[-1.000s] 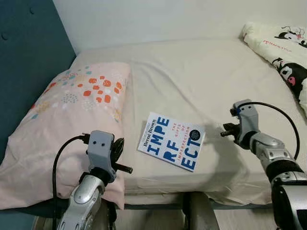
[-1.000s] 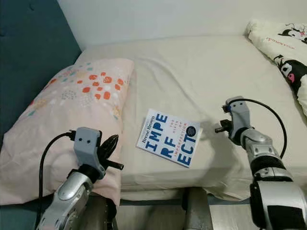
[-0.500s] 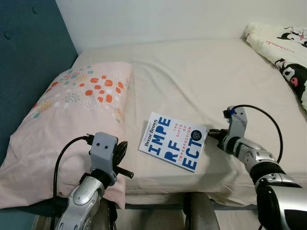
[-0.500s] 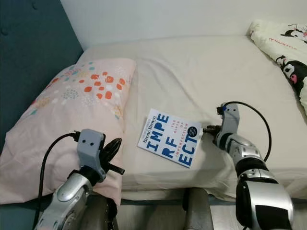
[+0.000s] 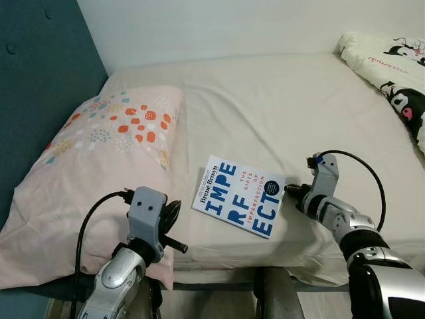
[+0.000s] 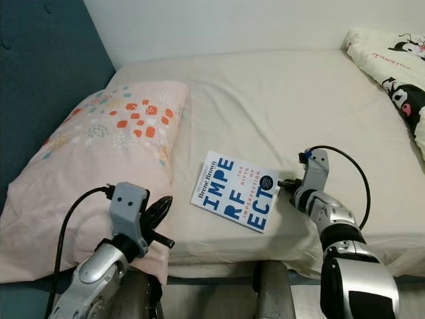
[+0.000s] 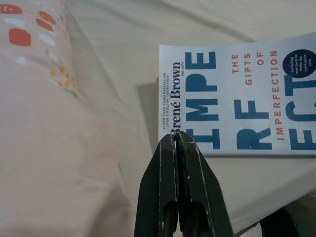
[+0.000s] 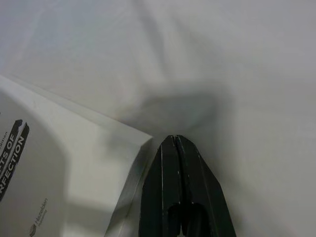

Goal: Clean up the room

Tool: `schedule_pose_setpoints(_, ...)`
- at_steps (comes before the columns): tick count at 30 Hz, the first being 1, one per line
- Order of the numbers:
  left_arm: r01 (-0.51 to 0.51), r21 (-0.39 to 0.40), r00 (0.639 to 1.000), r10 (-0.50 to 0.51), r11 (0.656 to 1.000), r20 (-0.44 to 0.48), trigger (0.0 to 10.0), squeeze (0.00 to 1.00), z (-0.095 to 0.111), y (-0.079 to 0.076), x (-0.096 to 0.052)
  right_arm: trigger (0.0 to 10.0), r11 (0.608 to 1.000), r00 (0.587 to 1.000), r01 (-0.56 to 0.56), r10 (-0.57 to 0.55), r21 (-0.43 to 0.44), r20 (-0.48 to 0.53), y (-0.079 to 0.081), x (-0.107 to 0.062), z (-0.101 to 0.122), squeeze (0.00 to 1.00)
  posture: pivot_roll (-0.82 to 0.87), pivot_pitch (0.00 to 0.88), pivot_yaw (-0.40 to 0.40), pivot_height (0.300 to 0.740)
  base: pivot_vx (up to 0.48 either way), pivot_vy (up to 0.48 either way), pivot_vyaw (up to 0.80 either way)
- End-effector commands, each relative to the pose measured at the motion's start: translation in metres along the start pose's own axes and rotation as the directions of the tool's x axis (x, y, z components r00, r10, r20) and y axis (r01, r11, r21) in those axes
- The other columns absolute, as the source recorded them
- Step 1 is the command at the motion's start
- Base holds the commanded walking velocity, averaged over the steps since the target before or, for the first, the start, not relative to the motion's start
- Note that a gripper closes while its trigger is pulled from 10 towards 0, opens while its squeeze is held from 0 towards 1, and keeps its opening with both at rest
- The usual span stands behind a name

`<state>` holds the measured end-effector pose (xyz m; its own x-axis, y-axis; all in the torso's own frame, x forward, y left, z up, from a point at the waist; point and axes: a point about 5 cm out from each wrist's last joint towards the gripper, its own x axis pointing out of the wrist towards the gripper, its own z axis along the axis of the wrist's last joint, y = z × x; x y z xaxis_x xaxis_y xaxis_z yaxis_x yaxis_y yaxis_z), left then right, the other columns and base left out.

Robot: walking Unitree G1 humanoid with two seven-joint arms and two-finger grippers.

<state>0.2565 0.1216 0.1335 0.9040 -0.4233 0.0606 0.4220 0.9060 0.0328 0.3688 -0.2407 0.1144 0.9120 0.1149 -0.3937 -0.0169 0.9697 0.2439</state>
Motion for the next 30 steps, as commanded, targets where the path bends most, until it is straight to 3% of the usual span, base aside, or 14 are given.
schedule_pose_setpoints(1, 0.007, 0.013, 1.000, -0.007, 1.000, -0.026, 10.0, 0.00, -0.003, 0.001, -0.004, 10.0, 0.999, 0.998, 0.015, -0.013, 0.034, -0.061, -0.001, 0.000, -0.018, 0.00, 0.01, 0.274, 0.020, 0.560, 0.000, 0.000, 0.00)
schedule_pose_setpoints(8, -0.027, 0.040, 0.999, 0.029, 0.999, -0.029, 10.0, 0.00, -0.002, 0.008, -0.003, 10.0, 0.998, 0.994, -0.046, 0.050, 0.045, -0.094, 0.023, 0.009, -0.020, 0.00, 0.03, 0.294, 0.026, 0.560, 0.000, 0.000, 0.00)
schedule_pose_setpoints(14, -0.037, 0.048, 0.999, 0.038, 0.998, -0.025, 10.0, 0.00, 0.000, 0.011, -0.003, 10.0, 0.994, 0.987, -0.113, 0.112, -0.005, -0.111, 0.039, 0.013, -0.017, 0.00, 0.03, 0.301, 0.026, 0.560, 0.000, 0.000, 0.00)
schedule_pose_setpoints(15, -0.038, 0.049, 0.999, 0.039, 0.998, -0.022, 10.0, 0.00, 0.001, 0.010, -0.002, 10.0, 0.977, 0.973, -0.196, 0.185, -0.078, -0.135, 0.053, 0.016, -0.017, 0.00, 0.04, 0.303, 0.025, 0.560, 0.000, 0.000, 0.00)
schedule_pose_setpoints(22, -0.037, 0.049, 0.999, 0.038, 0.998, -0.017, 10.0, 0.00, 0.003, 0.009, -0.001, 10.0, 0.915, 0.934, -0.344, 0.310, -0.210, -0.179, 0.079, 0.019, -0.016, 0.00, 0.04, 0.306, 0.027, 0.560, 0.000, 0.000, 0.00)
schedule_pose_setpoints(30, -0.036, 0.052, 0.999, 0.037, 0.998, -0.020, 10.0, 0.00, 0.002, 0.009, 0.000, 10.0, 0.928, 0.964, -0.266, 0.249, -0.263, -0.097, 0.081, 0.022, 0.002, 0.00, 0.05, 0.313, 0.035, 0.560, 0.000, 0.000, 0.00)
